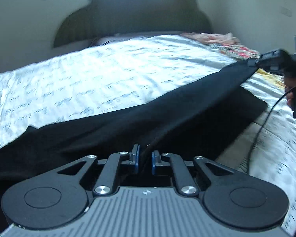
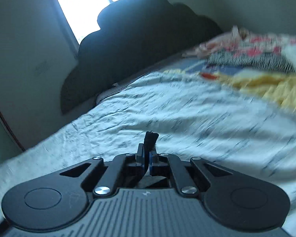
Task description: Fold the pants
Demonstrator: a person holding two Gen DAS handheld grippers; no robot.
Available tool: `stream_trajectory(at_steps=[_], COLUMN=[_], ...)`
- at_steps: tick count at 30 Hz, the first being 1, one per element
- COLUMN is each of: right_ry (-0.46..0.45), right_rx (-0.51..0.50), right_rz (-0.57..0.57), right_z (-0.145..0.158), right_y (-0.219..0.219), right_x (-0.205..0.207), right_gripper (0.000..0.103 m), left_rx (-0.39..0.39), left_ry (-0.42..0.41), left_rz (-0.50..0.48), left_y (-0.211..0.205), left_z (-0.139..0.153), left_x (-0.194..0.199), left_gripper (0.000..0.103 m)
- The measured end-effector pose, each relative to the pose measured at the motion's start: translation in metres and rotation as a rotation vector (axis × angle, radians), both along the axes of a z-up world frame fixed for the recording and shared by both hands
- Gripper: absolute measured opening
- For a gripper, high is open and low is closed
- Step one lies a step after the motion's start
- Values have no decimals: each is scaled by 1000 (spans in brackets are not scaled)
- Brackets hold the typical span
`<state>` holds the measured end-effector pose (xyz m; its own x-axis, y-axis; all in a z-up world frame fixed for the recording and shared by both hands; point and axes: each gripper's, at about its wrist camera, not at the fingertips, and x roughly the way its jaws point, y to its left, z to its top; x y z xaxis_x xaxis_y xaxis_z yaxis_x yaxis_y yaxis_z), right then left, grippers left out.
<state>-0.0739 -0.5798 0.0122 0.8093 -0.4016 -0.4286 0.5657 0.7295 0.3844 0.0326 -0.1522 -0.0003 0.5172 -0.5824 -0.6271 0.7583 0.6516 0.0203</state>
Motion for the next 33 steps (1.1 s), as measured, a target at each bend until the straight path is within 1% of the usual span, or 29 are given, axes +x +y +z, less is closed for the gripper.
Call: stream_trajectory(at_steps=[1,3,5,6,8,10,12,13,14,16,17,18,19,20,21,22,23,25,27,28,30,33], right_ry=[32,123,164,176,198,209,210,208,211,205,197,188,180,172,163,146,128,112,126,135,163,252], right_rx=[-17,-33,-12,7,34,40,69,80,93,103,96,77,45,2,-45,-86,-116,-140,-135,-127,-117,-129], right_rz=[-10,-25,-30,-29,-25,-18,-7,-3,-1,-18,-38,-77,-136,-192,-221,-206,-155,13,236,353,581,894], right_z=[-2,-18,-37,-44,-59,-65,-68,-67,-67,-65,-63,-60,-56,-51,-44,-37,-30,-19,-12,-11,-11,-22], right_y=[-1,-3,-3,-3,0,0,-4,-7,-7,-8,-7,-6,-2,3,11,20,31,55,86,103,142,207], right_x=[-10,-25,-36,-39,-39,-37,-34,-36,-37,-46,-51,-57,-63,-68,-70,-70,-65,-47,-16,1,34,81], right_gripper=[5,5,5,5,5,6,7,8,11,18,24,27,27,27,28,30,30,31,36,37,37,39], left_rx=[14,55,103,115,110,106,107,114,122,122,119,117,112,103,89,79,68,56,52,52,49,50], left_ry=[-6,7,32,33,23,20,27,36,36,36,46,54,70,87,105,115,121,119,118,121,131,131], left_rz=[-34,-67,-79,-72,-74,-70,-68,-72,-66,-63,-67,-65,-69,-74,-80,-81,-80,-55,-15,12,76,207], left_y=[-1,-5,-11,-12,-10,-8,-7,-7,-6,-2,-1,0,2,5,8,12,17,28,41,48,68,105], left_z=[-2,-12,-26,-30,-29,-26,-25,-26,-26,-24,-23,-22,-19,-17,-14,-12,-9,-5,-1,1,4,9], left_x=[-6,-12,-14,-14,-14,-13,-11,-10,-10,-14,-15,-16,-17,-18,-19,-21,-22,-24,-23,-21,-14,1], left_gripper=[18,18,18,18,18,18,19,22,26,26,30,33,39,43,43,45,49,55,56,56,57,57])
